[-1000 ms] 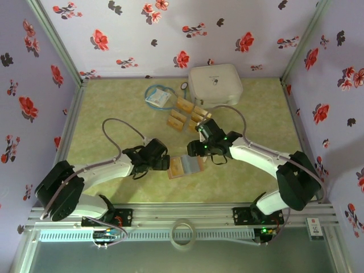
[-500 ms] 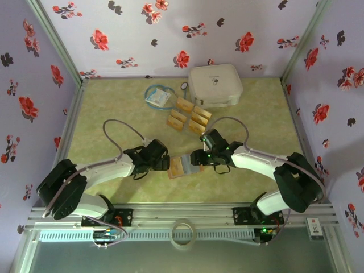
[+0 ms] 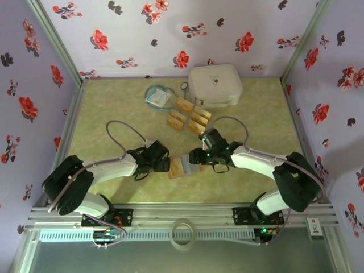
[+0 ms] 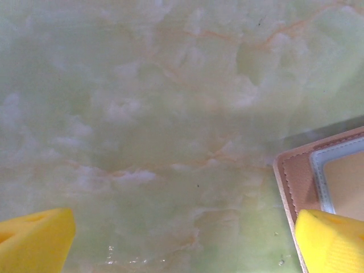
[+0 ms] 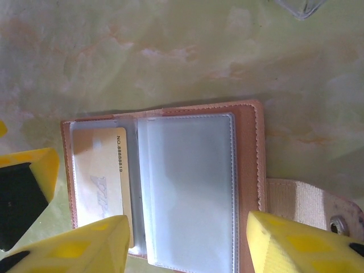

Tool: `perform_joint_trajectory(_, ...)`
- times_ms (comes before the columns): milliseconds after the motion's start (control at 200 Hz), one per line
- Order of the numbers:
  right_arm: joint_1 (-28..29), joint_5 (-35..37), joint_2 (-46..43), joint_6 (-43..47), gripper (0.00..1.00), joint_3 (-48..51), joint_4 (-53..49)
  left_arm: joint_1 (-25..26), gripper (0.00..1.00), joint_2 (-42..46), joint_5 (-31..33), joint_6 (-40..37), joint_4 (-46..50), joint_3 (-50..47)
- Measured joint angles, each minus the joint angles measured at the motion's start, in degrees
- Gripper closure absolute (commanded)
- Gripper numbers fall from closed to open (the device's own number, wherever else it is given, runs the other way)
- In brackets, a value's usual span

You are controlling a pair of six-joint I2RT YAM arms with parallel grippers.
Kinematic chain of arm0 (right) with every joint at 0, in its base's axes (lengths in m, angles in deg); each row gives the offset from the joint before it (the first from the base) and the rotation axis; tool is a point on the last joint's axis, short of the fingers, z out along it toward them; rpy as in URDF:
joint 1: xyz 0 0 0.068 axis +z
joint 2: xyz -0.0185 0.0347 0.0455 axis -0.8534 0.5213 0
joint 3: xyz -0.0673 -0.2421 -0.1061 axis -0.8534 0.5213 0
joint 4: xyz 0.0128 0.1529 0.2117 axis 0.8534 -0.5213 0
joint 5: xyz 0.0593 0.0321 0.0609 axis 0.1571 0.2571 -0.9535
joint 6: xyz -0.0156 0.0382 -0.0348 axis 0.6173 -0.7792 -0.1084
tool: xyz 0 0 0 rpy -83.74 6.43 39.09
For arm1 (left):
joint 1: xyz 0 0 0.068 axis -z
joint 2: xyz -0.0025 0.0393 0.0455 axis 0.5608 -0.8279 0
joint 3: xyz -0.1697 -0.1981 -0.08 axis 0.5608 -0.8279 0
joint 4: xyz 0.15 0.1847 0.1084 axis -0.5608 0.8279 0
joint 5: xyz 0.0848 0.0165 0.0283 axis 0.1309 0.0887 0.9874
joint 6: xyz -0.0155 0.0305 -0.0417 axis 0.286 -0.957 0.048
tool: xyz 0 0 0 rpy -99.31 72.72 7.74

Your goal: Put the credit cards into the card holder

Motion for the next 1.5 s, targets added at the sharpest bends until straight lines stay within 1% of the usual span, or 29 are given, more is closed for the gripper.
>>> perform_joint_trajectory(175, 0.0, -0.3, 1.8, 0.0, 0.45, 0.0, 0.3, 0.0, 0.0, -1.4, 0.0, 0.0, -0.2, 0.0)
perform_joint_trajectory(545, 0.0, -0.5, 5.3, 0.0, 0.46, -0.1, 1.8, 0.0, 0.0, -1.7, 0.2, 0.0, -0.5, 0.0)
perform_joint_trajectory(710, 0.2, -0.9, 6.0, 0.0, 0.49, -0.5, 2.6, 0.0, 0.0, -1.8, 0.3, 0.0, -0.5, 0.0)
perform_joint_trajectory(845, 1.0, -1.0, 6.1, -0.1, 0.51, -0.7, 2.9, 0.0, 0.0, -1.8, 0.3, 0.0, -0.5, 0.0)
perform_joint_trajectory(1075, 3.7, -3.7, 7.6, -1.1, 0.54, -2.7, 3.3, 0.1, 0.0, -1.9, 0.5, 0.0, -0.6, 0.0)
perform_joint_trajectory(1500, 5.6, -6.3, 7.7, -4.0, 0.54, -5.0, 4.9, 0.3, 0.0, -0.8, 0.7, 0.1, -1.1, -0.7)
